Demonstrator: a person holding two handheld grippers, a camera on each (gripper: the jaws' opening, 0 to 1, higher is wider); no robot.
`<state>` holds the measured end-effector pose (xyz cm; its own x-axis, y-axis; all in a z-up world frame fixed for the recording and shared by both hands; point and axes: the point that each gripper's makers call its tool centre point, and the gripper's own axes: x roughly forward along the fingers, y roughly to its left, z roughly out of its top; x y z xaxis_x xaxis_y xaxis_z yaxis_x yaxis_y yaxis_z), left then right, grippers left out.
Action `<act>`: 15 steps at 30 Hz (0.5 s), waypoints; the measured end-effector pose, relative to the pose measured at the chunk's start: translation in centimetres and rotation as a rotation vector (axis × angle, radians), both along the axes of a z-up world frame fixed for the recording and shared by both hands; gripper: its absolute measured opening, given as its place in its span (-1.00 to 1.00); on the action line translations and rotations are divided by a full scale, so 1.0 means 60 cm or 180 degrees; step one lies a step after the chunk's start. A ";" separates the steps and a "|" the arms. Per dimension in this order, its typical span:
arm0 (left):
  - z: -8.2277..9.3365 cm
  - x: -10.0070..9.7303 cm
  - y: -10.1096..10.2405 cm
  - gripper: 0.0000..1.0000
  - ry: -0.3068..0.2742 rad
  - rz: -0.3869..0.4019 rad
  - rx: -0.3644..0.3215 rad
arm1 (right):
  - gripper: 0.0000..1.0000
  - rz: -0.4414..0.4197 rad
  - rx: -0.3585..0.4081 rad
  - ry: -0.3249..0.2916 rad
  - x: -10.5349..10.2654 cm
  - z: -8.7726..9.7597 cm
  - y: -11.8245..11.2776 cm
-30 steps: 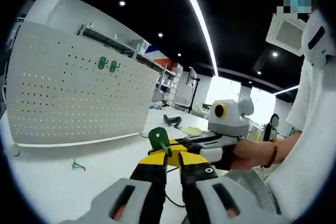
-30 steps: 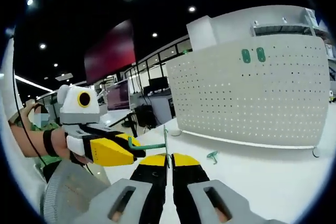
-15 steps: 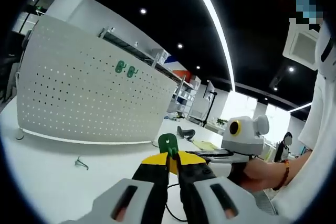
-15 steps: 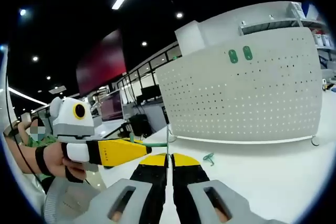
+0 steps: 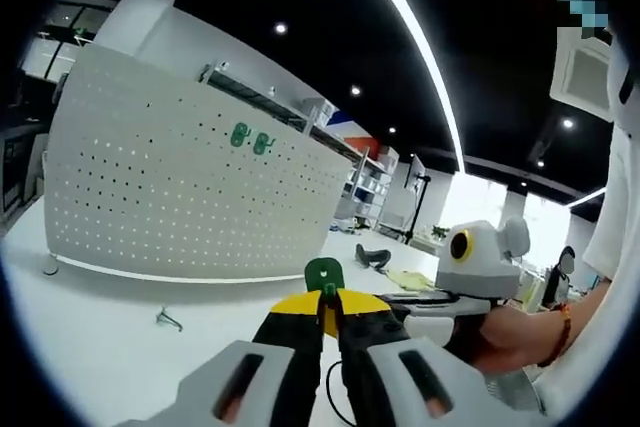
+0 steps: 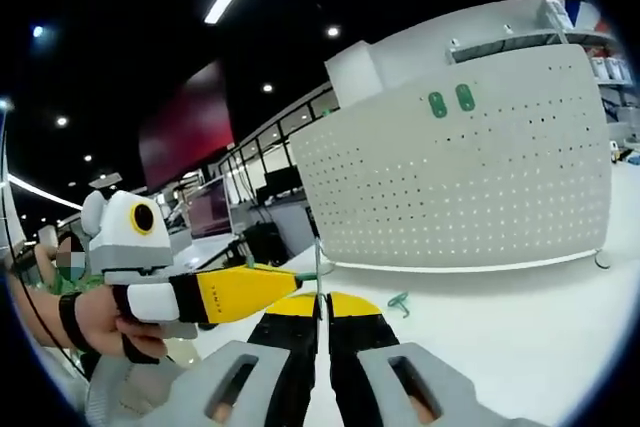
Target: Insert the hook assembly into the mounting plate slot until the hook locks in place.
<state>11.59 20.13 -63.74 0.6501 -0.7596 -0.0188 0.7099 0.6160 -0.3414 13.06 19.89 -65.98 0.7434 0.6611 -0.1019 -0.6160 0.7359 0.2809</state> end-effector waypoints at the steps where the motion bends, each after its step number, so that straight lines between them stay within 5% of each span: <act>1: 0.002 0.000 -0.001 -0.91 -0.0030 0.0003 -0.0005 | -0.98 0.0020 -0.0013 -0.0005 -0.001 0.000 0.001; 15: 0.024 0.033 0.003 -0.94 -0.0079 0.0196 -0.0029 | -0.85 0.0140 -0.0217 -0.0138 0.013 0.008 -0.019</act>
